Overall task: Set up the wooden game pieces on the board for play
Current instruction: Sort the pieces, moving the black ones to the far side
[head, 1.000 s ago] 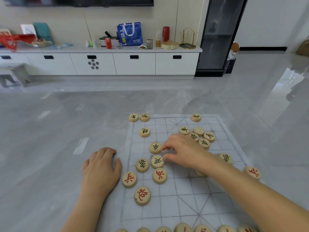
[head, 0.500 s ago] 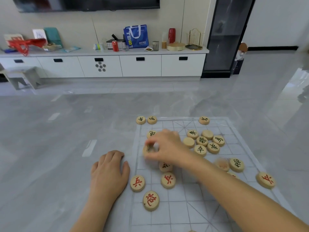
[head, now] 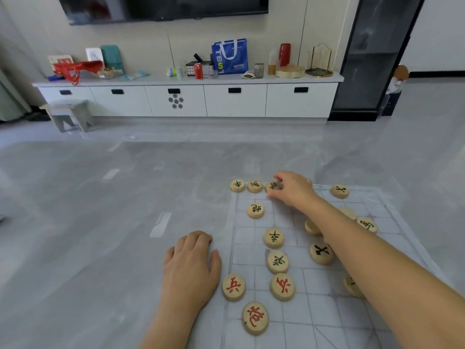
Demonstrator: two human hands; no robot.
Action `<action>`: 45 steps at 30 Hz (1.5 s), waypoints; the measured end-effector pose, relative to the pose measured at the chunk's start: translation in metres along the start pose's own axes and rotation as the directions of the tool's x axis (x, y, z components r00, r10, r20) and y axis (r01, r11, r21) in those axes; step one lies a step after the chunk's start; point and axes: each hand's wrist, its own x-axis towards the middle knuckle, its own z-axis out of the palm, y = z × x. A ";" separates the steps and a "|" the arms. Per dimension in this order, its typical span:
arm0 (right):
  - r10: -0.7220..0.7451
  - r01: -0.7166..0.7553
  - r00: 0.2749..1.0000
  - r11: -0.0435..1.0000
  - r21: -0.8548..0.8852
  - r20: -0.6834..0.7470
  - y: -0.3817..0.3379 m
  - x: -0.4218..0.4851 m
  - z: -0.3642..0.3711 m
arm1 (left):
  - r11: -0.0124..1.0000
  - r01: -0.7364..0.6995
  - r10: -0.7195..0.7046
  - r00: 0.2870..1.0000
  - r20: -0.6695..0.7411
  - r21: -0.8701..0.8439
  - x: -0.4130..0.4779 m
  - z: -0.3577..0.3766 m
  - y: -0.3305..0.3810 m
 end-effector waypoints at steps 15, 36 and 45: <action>-0.129 0.129 0.991 0.991 -0.020 0.026 0.043 -0.111 -0.051 | 0.999 0.033 -0.032 0.999 0.011 -0.022 0.000 0.000 0.001; -0.214 0.215 0.969 0.977 0.012 0.124 0.036 -0.108 -0.060 | 0.999 0.037 -0.037 0.999 0.002 -0.029 0.000 -0.001 0.002; 0.001 -0.010 0.997 0.993 -0.120 -0.075 0.026 -0.009 -0.017 | 0.999 0.027 -0.028 1.000 -0.002 -0.028 -0.001 -0.001 0.003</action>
